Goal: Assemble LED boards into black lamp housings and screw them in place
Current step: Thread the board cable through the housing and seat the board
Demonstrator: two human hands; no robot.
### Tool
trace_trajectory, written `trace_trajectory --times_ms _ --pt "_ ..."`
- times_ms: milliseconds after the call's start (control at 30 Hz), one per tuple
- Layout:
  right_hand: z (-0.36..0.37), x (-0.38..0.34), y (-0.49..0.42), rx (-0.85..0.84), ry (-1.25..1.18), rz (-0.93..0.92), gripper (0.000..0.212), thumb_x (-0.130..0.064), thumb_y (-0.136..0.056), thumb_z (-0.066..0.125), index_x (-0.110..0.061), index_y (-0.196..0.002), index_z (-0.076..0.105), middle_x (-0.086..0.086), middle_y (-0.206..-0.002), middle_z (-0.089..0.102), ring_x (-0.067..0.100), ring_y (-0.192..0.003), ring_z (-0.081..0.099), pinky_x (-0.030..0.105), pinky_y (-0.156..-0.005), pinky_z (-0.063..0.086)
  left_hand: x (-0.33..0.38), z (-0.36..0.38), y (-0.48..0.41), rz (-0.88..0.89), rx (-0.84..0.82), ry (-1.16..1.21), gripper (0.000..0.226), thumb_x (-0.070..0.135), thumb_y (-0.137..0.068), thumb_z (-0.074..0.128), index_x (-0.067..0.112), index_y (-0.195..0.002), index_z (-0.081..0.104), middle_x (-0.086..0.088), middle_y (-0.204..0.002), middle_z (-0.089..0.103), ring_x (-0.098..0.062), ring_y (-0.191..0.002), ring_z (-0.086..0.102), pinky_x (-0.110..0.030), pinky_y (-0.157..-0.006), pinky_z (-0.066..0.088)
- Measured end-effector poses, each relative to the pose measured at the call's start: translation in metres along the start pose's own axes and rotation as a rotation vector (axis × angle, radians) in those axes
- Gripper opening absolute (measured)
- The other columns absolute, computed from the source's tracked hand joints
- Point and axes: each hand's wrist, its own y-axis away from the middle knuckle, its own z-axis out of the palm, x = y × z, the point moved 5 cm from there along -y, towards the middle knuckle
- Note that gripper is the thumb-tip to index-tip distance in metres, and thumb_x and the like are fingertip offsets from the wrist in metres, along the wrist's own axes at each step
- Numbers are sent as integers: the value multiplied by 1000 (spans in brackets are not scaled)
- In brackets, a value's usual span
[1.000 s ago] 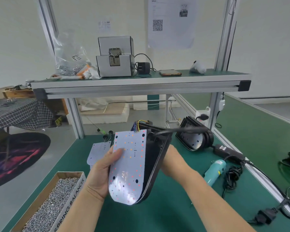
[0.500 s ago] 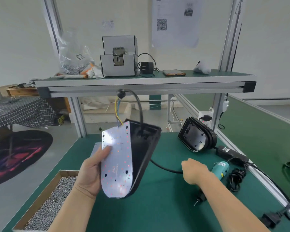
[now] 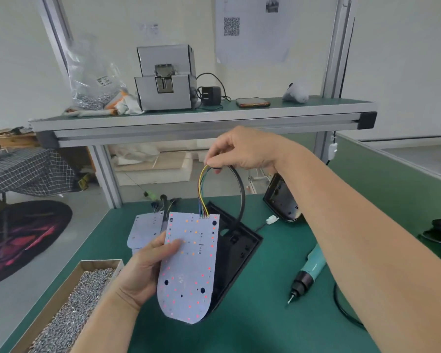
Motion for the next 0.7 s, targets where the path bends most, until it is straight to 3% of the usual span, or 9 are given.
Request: trace_trajectory --times_ms 67,133,233,300,400,467,567,700 --pt "1 -1 4 19 -108 -36 13 -11 -93 70 -2 -102 72 8 -85 73 2 -52 53 17 -49 41 -1 -5 1 20 41 65 32 16 -83 64 10 -113 76 -18 -111 74 -33 -92 74 -40 -73 61" --pt "8 -3 11 25 -203 -63 14 -6 -94 67 -2 -108 65 17 -94 71 8 -58 63 19 -53 51 -3 -11 2 41 94 160 32 18 -88 54 15 -109 78 -13 -106 75 -29 -87 75 -39 -70 61" --pt "32 -1 26 -2 -246 -25 29 -1 -97 60 -8 -125 55 13 -110 69 16 -76 76 26 -81 60 -1 -13 3 71 129 234 31 22 -88 53 19 -105 80 -8 -101 77 -25 -82 76 -37 -65 61" --pt "46 3 35 -6 -184 -3 27 1 -97 58 -9 -122 62 12 -106 73 17 -87 76 33 -94 57 0 -13 3 95 139 241 31 23 -87 54 20 -103 80 -7 -99 77 -24 -81 76 -36 -64 61" --pt "59 6 43 77 71 -44 22 -1 -95 59 -9 -112 72 12 -91 69 21 -84 72 32 -86 55 -2 -12 5 107 132 234 32 22 -88 53 22 -106 79 -6 -102 77 -24 -83 75 -37 -65 61" --pt "62 7 46 171 287 -94 15 -12 -92 67 -13 -103 77 11 -91 60 26 -80 60 36 -81 47 -5 -11 6 105 114 235 34 21 -89 51 23 -110 78 -6 -105 76 -25 -86 75 -37 -68 61" --pt "68 12 48 211 283 -139 11 -20 -87 76 -13 -95 77 -2 -82 58 18 -75 55 31 -72 41 -5 -10 9 115 73 192 36 18 -91 50 21 -117 74 -9 -109 75 -27 -89 75 -39 -71 60" --pt "81 24 49 229 369 -188 10 -13 -88 72 -6 -83 67 -2 -76 51 21 -73 49 33 -67 32 0 1 11 96 4 32 45 19 -78 71 5 -121 69 -21 -115 72 -35 -95 73 -41 -75 60"
